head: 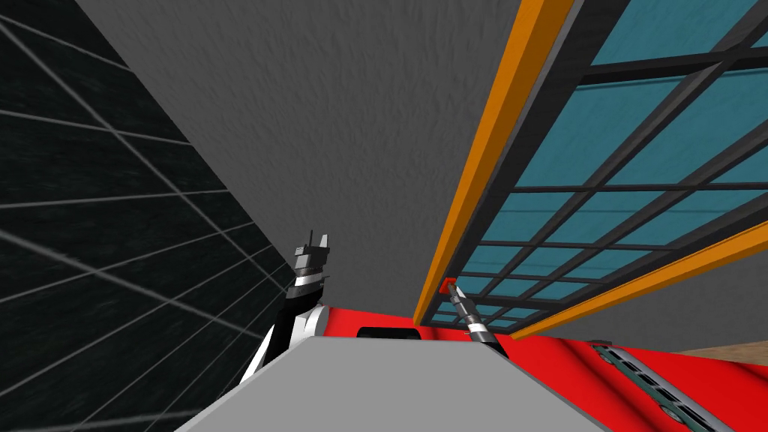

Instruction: Pull the door open

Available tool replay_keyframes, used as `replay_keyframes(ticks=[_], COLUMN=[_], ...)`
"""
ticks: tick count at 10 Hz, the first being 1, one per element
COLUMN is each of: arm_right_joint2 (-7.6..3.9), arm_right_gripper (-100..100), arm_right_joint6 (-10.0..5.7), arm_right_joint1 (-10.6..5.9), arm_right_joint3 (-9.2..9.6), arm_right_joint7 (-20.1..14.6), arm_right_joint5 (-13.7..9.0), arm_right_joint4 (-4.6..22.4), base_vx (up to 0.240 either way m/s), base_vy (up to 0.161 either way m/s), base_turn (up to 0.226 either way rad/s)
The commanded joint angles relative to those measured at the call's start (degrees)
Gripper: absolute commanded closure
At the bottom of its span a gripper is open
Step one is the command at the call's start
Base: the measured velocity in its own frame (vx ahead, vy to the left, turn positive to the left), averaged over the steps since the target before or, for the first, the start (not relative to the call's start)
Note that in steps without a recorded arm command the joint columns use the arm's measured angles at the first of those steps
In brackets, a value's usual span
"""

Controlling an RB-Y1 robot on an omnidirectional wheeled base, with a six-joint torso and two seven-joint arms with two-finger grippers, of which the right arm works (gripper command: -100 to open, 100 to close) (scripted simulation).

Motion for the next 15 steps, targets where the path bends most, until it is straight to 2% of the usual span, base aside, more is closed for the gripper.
replay_keyframes(ticks=[1, 2, 8, 9, 11, 12, 14, 15], arm_right_joint2=[0.09, 0.09, -0.08, -0.08, -0.15, -0.15, -0.23, -0.23], arm_right_gripper=[100, 100, 100, 100, 100, 100, 100, 100], arm_right_joint6=[0.22, 0.22, 0.9, 0.9, 1.2, 1.2, 1.51, 1.51], arm_right_joint1=[-0.13, -0.13, -0.93, -0.93, -1.28, -1.28, -1.65, -1.65], arm_right_joint3=[0.57, 0.57, 2.16, 2.16, 2.85, 2.85, 3.58, 3.58], arm_right_joint7=[-2.86, -3.26, -12.42, -13.17, -16.67, -17.57, -21.1, -22.11], arm_right_joint5=[-1.17, -1.17, -5.14, -5.14, -6.87, -6.87, -8.69, -8.69], arm_right_joint4=[0.18, 0.18, 0.58, 0.58, 0.75, 0.75, 0.94, 0.94], base_vx=[-0.058, -0.042, -0.047, -0.038, -0.046, -0.043, -0.045, -0.04], base_vy=[-0.026, -0.016, -0.02, -0.021, -0.021, -0.021, -0.022, -0.021], base_turn=[0.086, 0.03, 0.064, 0.052, 0.074, 0.047, 0.072, 0.044])
